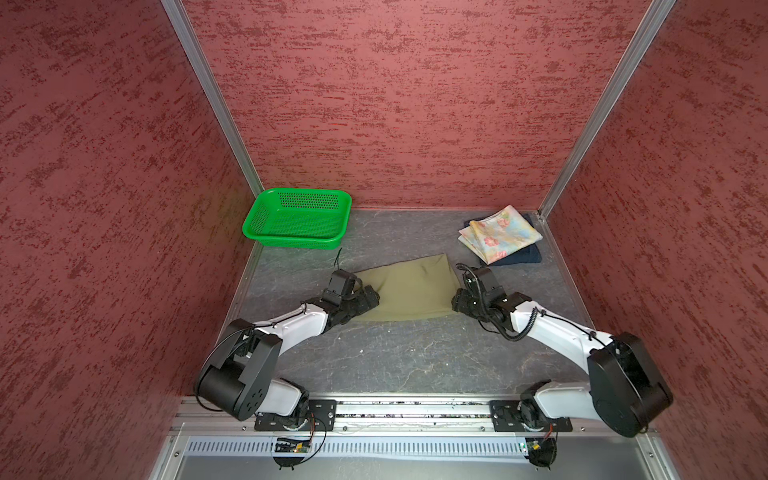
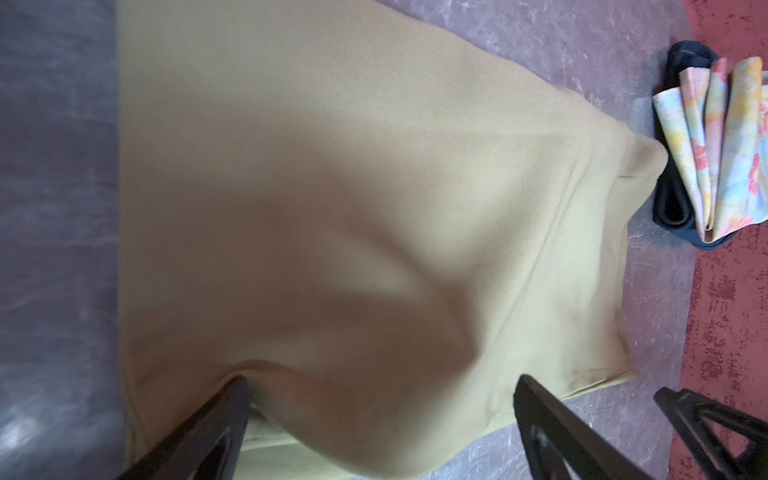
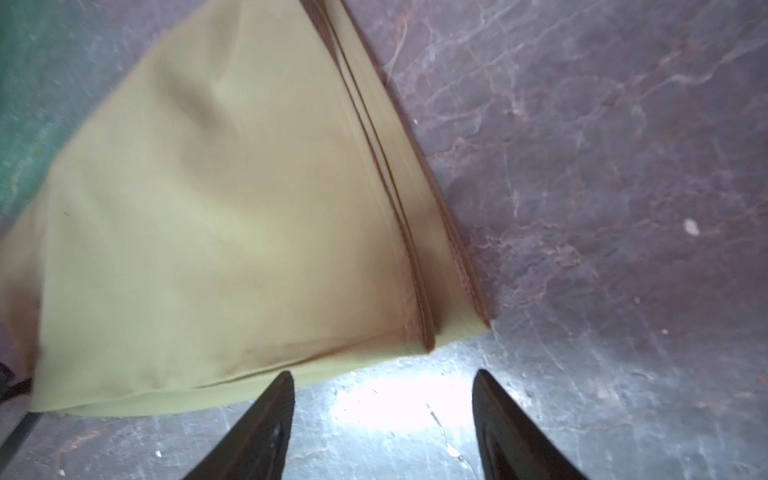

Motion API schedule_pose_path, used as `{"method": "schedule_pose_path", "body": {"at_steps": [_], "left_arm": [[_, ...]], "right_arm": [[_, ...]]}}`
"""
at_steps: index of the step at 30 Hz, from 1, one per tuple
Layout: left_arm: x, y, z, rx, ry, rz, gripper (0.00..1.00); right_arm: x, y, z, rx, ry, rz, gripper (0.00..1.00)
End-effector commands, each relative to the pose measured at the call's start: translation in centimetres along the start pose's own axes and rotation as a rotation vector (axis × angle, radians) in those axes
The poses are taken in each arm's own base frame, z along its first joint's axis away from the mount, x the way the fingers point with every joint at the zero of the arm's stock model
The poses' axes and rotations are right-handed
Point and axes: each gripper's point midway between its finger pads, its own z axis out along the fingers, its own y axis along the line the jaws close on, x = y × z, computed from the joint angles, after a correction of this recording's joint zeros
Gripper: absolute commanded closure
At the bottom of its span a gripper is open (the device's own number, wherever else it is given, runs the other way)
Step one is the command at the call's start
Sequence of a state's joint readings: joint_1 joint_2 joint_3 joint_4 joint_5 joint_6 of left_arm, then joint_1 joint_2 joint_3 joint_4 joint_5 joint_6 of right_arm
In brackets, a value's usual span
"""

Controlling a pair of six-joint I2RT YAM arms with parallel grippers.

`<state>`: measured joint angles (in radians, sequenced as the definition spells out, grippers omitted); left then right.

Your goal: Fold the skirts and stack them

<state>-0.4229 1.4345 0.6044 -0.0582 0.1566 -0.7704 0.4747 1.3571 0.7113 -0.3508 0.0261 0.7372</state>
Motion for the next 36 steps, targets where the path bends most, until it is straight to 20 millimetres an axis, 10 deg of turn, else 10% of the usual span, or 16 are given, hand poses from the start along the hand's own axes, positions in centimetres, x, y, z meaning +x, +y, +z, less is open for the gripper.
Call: {"method": "schedule_pose_path", "body": {"at_steps": [1,10,16,24,29,36], "left_arm": [[2.8,2.8,0.8,-0.089,0.089,-0.028,0.0],[3.2,3.2,0.3,-0.096,0.093,-0.021,0.0],[3.3,3.7,-0.1,-0.112,0.091,-0.012,0.0],[3.9,4.8,0.0,-0.128,0.104,-0.024,0.0],[4.2,5.3,0.0,-0.134,0.111,-0.028,0.0],[4.0,4.9,0.0,-0.127,0.109,-0.026,0.0]], "right_arm": [[-0.2,0.5,0.6,-0.01,0.004,0.016,0.37],[-0.2,-0.2,3.8,0.052,0.021,-0.017,0.61],[-2.0,-0.2,2.2,0.079,-0.055,-0.028,0.91],[-2.9,-2.6,0.3,0.165,-0.097,-0.034,1.0],[-2.4,-4.2,0.5,0.193,-0.082,-0.023,0.91],[-2.3,-4.3,-0.2,0.161,-0.064,0.018,0.39]]}}
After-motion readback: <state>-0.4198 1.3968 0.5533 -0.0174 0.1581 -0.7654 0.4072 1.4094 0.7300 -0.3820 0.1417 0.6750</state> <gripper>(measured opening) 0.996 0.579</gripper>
